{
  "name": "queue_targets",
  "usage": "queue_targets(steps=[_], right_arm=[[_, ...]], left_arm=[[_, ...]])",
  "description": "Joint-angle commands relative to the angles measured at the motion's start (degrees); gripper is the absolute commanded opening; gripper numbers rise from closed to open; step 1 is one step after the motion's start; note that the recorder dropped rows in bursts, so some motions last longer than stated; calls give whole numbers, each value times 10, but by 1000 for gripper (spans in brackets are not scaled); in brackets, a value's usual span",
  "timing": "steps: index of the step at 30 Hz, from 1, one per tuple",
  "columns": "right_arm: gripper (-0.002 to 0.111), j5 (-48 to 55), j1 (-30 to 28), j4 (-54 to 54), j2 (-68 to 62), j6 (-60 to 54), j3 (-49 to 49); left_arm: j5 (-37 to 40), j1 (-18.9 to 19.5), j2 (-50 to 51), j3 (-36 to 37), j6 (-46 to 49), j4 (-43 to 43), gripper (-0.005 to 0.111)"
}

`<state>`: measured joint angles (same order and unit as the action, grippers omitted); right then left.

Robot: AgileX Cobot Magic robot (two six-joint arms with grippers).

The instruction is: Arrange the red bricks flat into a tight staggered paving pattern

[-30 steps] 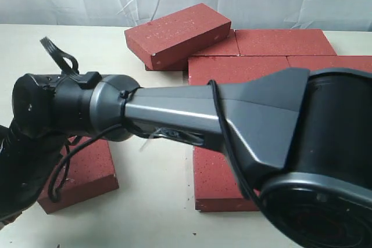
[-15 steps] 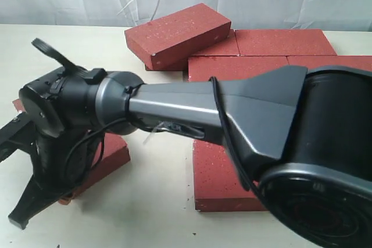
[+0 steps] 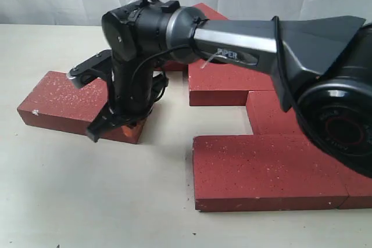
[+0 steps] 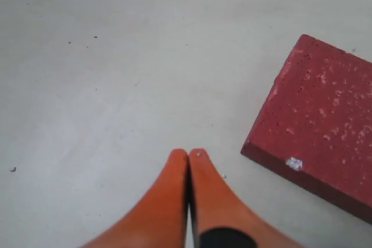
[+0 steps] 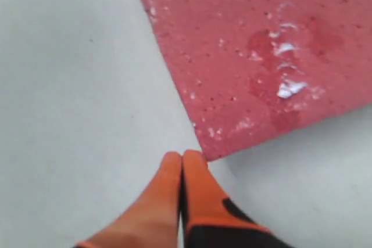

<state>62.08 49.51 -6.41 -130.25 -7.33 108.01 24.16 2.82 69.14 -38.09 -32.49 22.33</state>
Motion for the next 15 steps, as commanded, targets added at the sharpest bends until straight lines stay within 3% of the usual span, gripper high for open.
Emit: queue_targets(steps=[1, 5, 10, 15], right_arm=[[-1, 28, -36, 25, 53, -30, -12], [-1, -23, -74, 20, 113, -44, -100], [-1, -61, -126, 3, 151, -61, -198], [-1, -78, -135, -5, 151, -86, -230]], left_arm=[[-57, -1, 12, 4, 21, -13, 0], [-59, -1, 63, -24, 113, -94, 0], [29, -1, 181, -134, 275, -242, 0], [108, -1, 292, -269, 332, -262, 0]])
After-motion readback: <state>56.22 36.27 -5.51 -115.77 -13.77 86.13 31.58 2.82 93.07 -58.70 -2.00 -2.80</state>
